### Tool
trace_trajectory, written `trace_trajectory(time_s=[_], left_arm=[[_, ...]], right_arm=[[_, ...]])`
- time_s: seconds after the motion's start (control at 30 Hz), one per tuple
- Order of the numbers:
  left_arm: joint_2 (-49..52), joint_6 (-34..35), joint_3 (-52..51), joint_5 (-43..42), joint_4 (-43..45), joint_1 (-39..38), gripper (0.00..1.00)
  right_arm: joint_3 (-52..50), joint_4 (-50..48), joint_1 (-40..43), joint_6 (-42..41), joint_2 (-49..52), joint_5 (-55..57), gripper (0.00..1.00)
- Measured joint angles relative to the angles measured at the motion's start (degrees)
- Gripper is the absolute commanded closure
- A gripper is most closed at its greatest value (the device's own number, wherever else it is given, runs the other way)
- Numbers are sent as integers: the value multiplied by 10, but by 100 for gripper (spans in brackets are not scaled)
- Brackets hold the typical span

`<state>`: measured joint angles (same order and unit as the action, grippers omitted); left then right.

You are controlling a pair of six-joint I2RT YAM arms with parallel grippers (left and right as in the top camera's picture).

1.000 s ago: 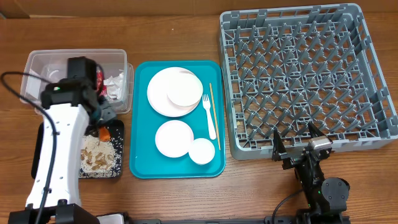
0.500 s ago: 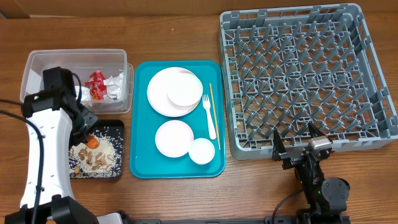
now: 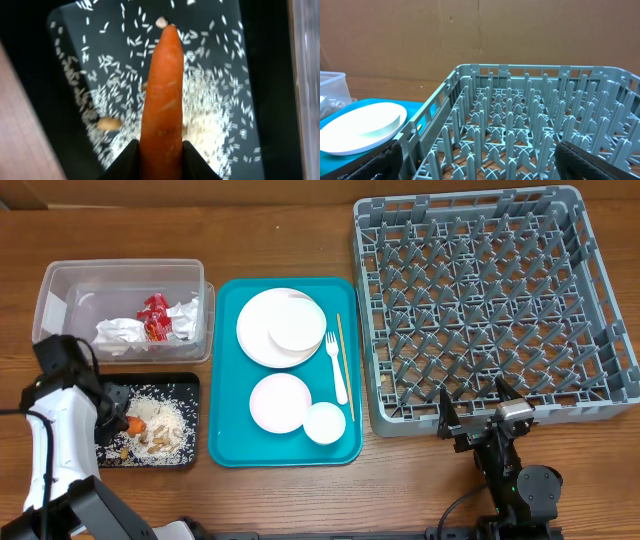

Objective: Sort waste into correct bins and load items into the dishwasher
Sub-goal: 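Lower the carrot onto the black tray and release it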

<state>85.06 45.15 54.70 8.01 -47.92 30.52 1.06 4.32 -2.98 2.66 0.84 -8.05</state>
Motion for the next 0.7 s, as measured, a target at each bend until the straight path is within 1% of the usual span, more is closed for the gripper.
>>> trace_trajectory(time_s=[0.07,0.2,0.27,0.3,0.43,0.7], left_arm=[[0,13,-26,-18,35,15,96],[0,41,-66,-41,94,23,94],[0,56,-80,-55,120,23,93],[0,62,-84,-59,129,23,90],[0,89,-86,-70,153,23,80],[0,116,-86,-74,170,23,76]], right_arm=[[0,0,0,0,0,0,0],[0,0,0,-1,0,0,0],[0,0,0,0,0,0,0],[0,0,0,0,0,0,0],[0,0,0,0,0,0,0],[0,0,0,0,0,0,0]])
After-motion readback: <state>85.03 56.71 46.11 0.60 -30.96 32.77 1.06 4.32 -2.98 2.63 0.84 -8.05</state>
